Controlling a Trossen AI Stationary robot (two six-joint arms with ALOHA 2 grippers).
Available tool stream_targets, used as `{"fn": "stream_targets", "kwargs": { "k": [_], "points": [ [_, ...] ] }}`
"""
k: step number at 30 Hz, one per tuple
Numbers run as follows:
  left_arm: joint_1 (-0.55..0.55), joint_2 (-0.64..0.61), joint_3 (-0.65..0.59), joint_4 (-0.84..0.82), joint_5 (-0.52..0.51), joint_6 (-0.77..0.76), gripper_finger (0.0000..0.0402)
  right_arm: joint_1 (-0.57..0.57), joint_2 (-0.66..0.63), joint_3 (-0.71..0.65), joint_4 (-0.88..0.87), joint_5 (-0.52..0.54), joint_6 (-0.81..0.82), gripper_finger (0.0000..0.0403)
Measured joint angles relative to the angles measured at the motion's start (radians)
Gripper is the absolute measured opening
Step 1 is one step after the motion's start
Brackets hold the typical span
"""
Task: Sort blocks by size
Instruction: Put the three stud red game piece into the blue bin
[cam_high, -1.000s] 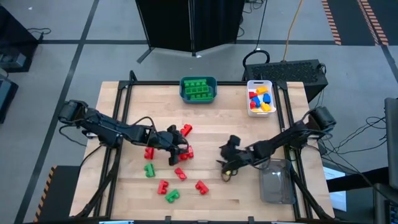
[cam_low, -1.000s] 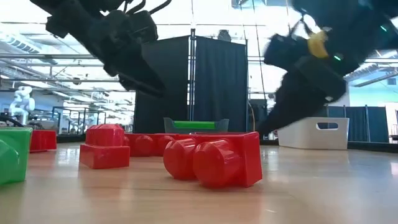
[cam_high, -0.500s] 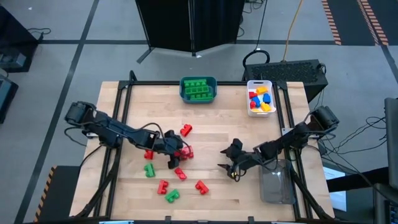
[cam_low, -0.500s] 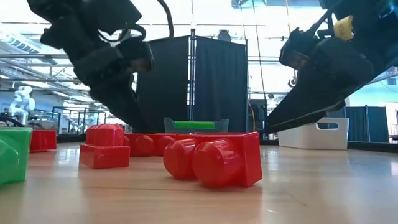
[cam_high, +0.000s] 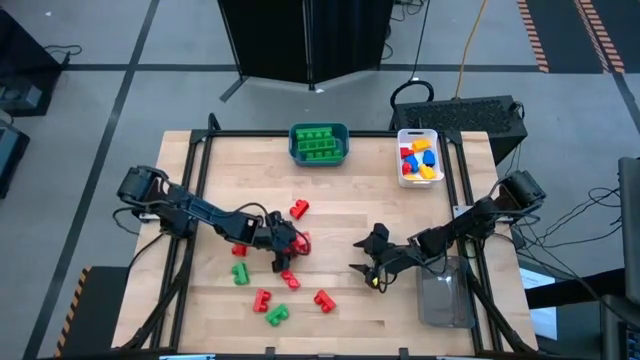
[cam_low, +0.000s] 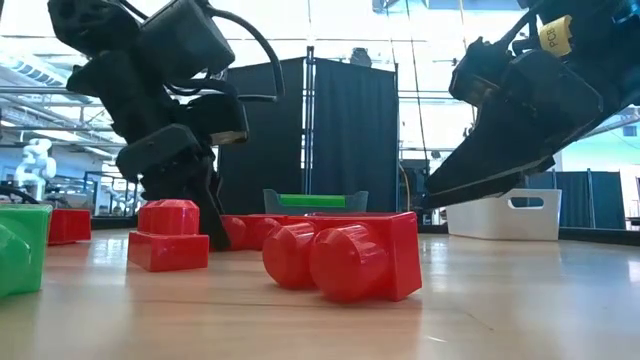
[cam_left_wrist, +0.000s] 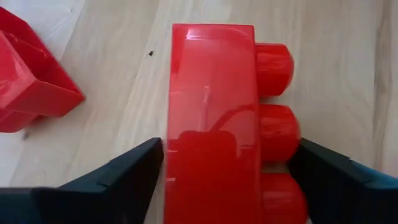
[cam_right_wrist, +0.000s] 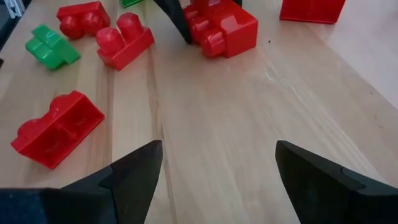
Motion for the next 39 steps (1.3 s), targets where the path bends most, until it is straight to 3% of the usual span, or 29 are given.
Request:
{"fn": "stream_targets", "kwargs": {
  "k": [8,14,20,28,35,39],
  "points": [
    [0.009,-0.026,-0.003,0.0,-0.007,0.02,0.0237,0.0,0.0,0.0,0.007,0.0,-0.012,0.0299],
    [0.056,-0.049,0.004,0.026,0.004,0.056,0.0236,-0.001,0.0,0.0,0.006,0.0,-0.013,0.0299],
    [0.152,-0.126,0.081,-0.057,0.067,0.172,0.0236,-0.004,0.0,0.0,0.007,0.015,-0.025,0.0299],
    [0.389,-0.161,0.291,-0.314,0.09,0.468,0.0236,-0.02,0.001,0.0,0.003,0.019,-0.035,0.0299],
    [0.637,-0.139,0.417,-0.286,0.192,0.711,0.0236,-0.025,0.001,0.0,-0.003,0.018,-0.036,0.0299],
    [0.773,-0.098,0.46,-0.263,0.301,0.768,0.0236,-0.04,0.001,0.0,-0.002,0.017,-0.046,0.0299]
  ]
}}
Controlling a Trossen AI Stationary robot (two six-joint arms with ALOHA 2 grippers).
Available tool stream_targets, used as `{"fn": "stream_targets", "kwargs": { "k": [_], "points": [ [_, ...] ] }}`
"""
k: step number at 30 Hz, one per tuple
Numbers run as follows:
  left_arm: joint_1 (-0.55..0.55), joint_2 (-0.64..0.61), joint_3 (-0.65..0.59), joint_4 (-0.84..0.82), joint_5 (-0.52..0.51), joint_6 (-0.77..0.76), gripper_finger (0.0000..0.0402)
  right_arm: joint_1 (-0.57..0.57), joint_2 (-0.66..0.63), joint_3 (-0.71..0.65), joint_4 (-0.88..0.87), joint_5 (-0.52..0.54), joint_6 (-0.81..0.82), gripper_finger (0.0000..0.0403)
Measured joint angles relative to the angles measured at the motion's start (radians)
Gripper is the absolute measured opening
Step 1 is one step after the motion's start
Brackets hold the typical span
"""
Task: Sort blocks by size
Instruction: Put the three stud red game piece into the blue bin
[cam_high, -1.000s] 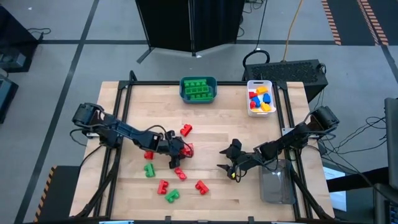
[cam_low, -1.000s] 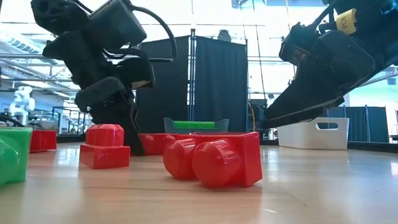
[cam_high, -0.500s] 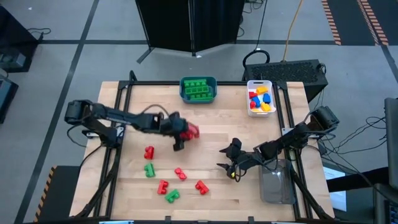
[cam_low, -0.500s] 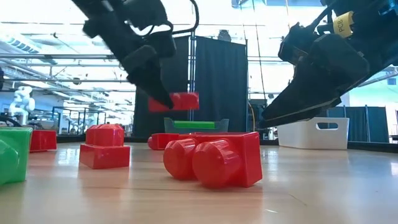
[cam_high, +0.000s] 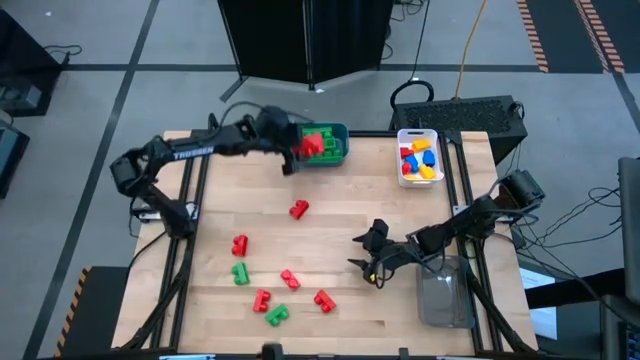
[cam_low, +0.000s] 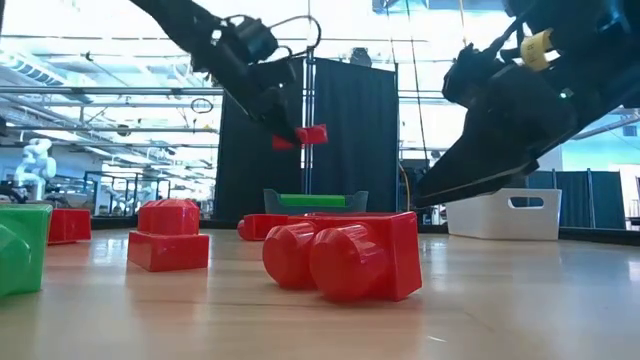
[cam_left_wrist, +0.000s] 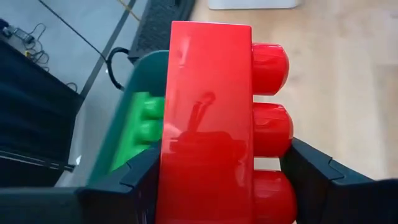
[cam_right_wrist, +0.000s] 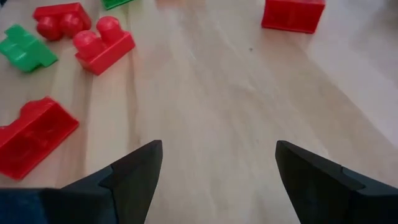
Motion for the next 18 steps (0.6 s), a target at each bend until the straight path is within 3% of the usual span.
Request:
{"fn": "stream_targets", "kwargs": {
  "k": [8,13,18],
  "points": [
    [0.148,0.171,0.092,0.042,0.046,0.122,0.0236,-0.066,0.0,0.0,0.002,-0.003,-0.049,0.0299],
    [0.185,0.309,0.213,0.073,0.043,0.126,0.0236,-0.102,0.0,0.0,0.0,-0.004,-0.063,0.0299],
    [0.184,0.407,0.332,-0.004,0.04,0.175,0.0236,-0.131,0.0,0.0,-0.009,-0.017,-0.092,0.0299]
  ]
}}
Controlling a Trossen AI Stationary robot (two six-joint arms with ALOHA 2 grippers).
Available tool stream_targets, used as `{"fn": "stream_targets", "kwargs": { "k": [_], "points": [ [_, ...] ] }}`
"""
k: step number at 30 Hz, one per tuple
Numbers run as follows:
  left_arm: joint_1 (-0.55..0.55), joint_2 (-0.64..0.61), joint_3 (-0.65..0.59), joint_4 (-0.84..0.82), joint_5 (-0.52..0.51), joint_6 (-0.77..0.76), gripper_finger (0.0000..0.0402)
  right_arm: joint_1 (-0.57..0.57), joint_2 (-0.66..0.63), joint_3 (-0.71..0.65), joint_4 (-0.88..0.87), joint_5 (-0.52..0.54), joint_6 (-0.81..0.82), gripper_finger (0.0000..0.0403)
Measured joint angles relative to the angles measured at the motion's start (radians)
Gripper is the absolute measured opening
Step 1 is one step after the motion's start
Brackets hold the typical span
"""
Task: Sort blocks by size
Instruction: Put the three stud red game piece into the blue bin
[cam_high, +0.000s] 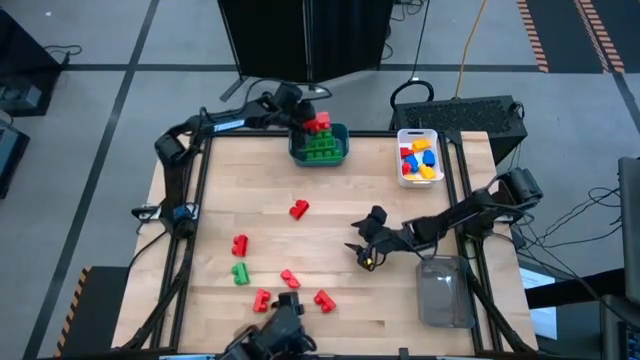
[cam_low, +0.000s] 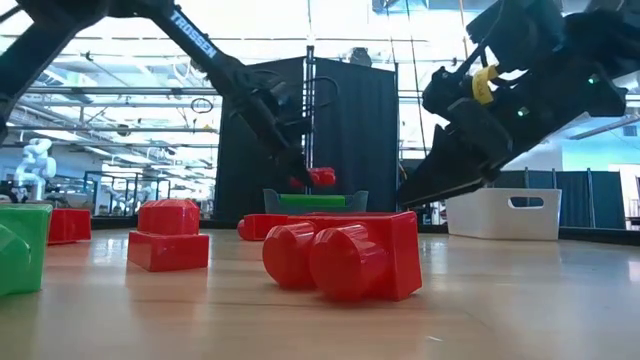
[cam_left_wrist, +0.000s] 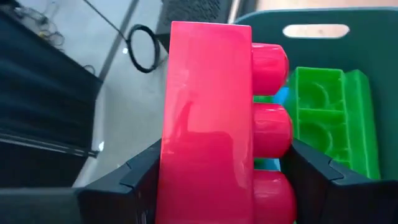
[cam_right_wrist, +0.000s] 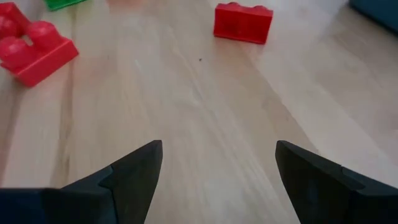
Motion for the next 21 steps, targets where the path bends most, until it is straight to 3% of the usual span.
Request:
{"fn": "stream_targets", "kwargs": {
  "k": [8,21],
  "points": [
    [-0.007,0.022,0.049,-0.123,-0.001,0.02,0.0236,-0.018,0.0,0.0,-0.042,-0.014,-0.003,0.0299],
    [-0.064,0.054,0.049,-0.156,-0.024,0.02,0.0242,-0.01,0.0,0.0,-0.046,-0.018,0.028,0.0299]
  ]
}}
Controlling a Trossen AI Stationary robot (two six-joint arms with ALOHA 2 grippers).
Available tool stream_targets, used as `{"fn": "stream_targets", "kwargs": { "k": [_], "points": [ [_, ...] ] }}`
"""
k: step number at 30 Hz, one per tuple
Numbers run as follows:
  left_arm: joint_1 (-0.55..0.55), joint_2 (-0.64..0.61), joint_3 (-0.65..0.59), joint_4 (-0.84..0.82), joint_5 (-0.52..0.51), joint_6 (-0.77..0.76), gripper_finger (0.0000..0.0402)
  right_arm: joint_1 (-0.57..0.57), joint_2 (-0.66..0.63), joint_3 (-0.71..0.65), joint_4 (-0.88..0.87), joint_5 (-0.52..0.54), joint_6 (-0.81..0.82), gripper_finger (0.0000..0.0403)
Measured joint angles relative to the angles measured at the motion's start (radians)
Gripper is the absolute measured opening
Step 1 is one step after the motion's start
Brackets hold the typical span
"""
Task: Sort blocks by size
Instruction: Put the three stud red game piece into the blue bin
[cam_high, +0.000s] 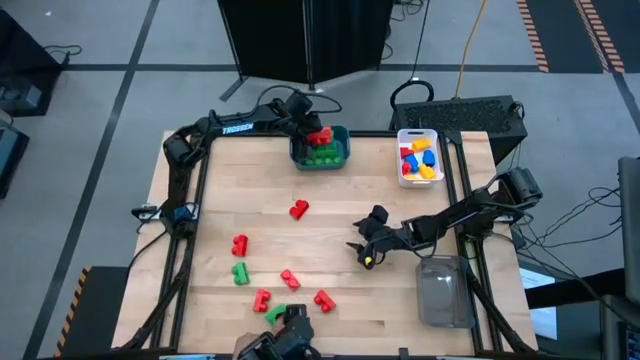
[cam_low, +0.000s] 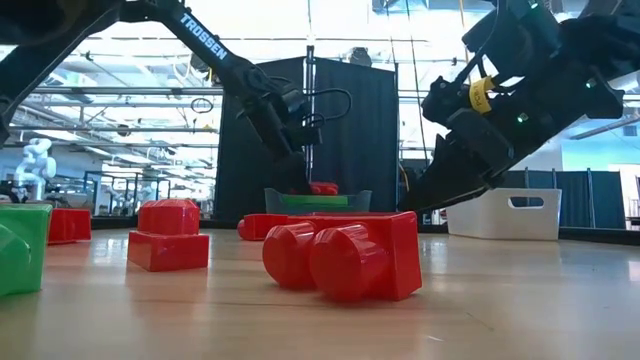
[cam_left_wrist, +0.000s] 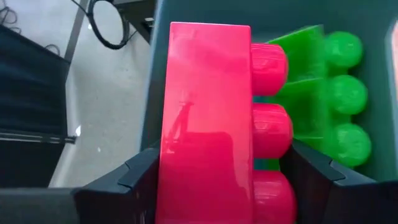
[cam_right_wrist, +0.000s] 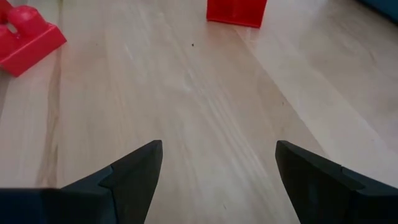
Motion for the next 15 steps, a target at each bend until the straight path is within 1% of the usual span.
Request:
{"fn": "stream_targets", "kwargs": {
  "k": [5,11,14,15],
  "points": [
    [-0.014,0.0,0.0,-0.007,-0.027,0.0,0.0265,0.001,0.0,0.0,0.001,0.0,0.0,0.0299],
    [-0.026,-0.006,0.0,-0.011,-0.037,-0.001,0.0303,0.001,0.0,0.0,0.003,0.0,0.0,0.0299],
    [-0.034,-0.027,0.0,-0.035,-0.037,-0.004,0.032,-0.002,0.0,0.0,0.009,0.0,-0.007,0.0299],
    [-0.037,-0.039,0.0,-0.042,-0.054,-0.021,0.0323,-0.005,0.0,0.0,0.016,-0.001,-0.011,0.0299]
  ]
}}
